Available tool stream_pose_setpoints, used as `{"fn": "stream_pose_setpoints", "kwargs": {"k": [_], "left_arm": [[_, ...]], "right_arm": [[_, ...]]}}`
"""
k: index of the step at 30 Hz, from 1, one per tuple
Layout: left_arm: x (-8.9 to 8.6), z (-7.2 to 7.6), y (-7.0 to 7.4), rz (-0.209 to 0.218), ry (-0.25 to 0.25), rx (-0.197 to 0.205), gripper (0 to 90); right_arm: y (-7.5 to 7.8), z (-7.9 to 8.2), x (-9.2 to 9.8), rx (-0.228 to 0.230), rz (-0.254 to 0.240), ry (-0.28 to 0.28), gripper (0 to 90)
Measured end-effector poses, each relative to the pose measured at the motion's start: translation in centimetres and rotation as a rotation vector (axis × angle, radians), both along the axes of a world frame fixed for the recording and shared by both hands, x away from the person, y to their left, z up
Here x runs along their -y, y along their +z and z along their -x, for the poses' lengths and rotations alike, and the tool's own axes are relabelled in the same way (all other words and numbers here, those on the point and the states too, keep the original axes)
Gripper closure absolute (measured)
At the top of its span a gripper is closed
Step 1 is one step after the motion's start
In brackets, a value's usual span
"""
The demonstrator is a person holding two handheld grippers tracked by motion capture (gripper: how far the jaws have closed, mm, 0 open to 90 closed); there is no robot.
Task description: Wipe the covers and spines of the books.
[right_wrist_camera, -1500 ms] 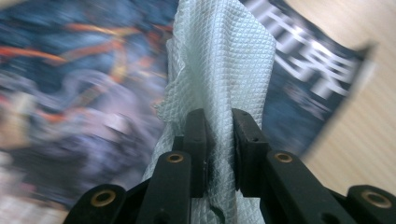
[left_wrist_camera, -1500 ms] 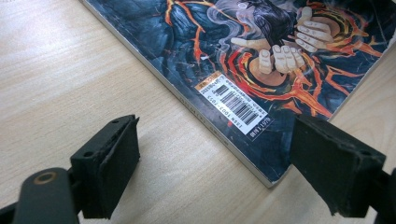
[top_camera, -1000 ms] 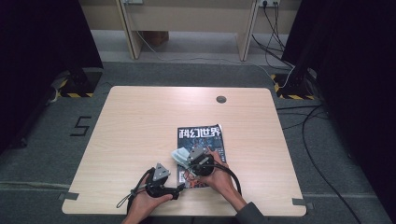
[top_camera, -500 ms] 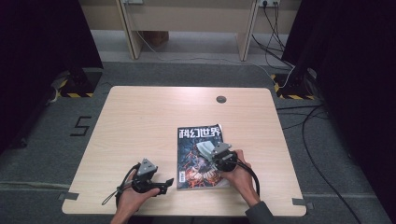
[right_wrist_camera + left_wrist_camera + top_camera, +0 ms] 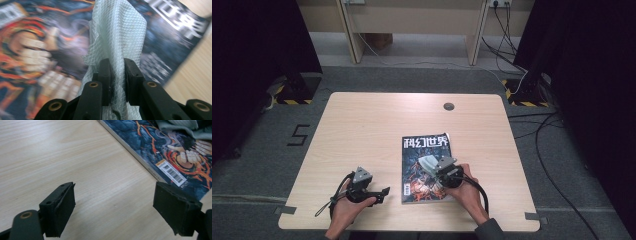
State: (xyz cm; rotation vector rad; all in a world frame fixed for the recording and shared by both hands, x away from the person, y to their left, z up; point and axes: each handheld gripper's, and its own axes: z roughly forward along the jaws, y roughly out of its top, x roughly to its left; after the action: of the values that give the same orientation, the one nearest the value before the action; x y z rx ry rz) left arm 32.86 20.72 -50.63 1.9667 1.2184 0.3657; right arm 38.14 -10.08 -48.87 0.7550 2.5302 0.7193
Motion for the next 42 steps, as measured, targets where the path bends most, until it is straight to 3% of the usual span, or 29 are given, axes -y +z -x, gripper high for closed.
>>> {"fn": "stream_pose_setpoints", "kwargs": {"k": [5,7,15,18,24,31,35,37,42], "left_arm": [[-0.7,-0.3,0.0,0.007,0.030,-0.004,17.0],[-1.0,-0.4,0.0,0.005,0.040,0.000,17.2],[-2.0,-0.8,0.1,-0.006,0.092,-0.005,17.6],[-2.3,-0.9,0.1,-0.013,0.107,-0.006,18.0],[-2.8,-0.9,0.1,-0.018,0.129,-0.003,18.2],[-3.8,-1.2,0.2,-0.012,0.165,0.000,18.4],[-4.1,-1.3,0.2,-0.016,0.176,-0.005,18.4],[-4.3,-1.4,0.2,-0.016,0.186,-0.002,18.5],[-4.4,-1.4,0.2,-0.020,0.199,-0.001,18.6]], "right_arm": [[-0.1,1.2,-2.6,-0.018,-0.018,0.072,78.1],[-0.1,1.8,-3.6,-0.004,0.004,0.098,78.2],[-0.1,3.5,-6.0,-0.032,-0.026,0.184,77.6],[-0.1,4.6,-7.1,-0.031,-0.028,0.239,77.7],[-0.2,5.7,-7.8,-0.014,-0.013,0.271,78.0],[-0.2,5.3,-7.3,-0.033,-0.037,0.251,77.7],[-0.2,5.4,-7.8,-0.020,-0.024,0.260,77.8],[-0.3,5.7,-8.2,-0.040,-0.047,0.261,77.8],[-0.4,6.3,-9.0,-0.021,-0.047,0.325,77.7]]}}
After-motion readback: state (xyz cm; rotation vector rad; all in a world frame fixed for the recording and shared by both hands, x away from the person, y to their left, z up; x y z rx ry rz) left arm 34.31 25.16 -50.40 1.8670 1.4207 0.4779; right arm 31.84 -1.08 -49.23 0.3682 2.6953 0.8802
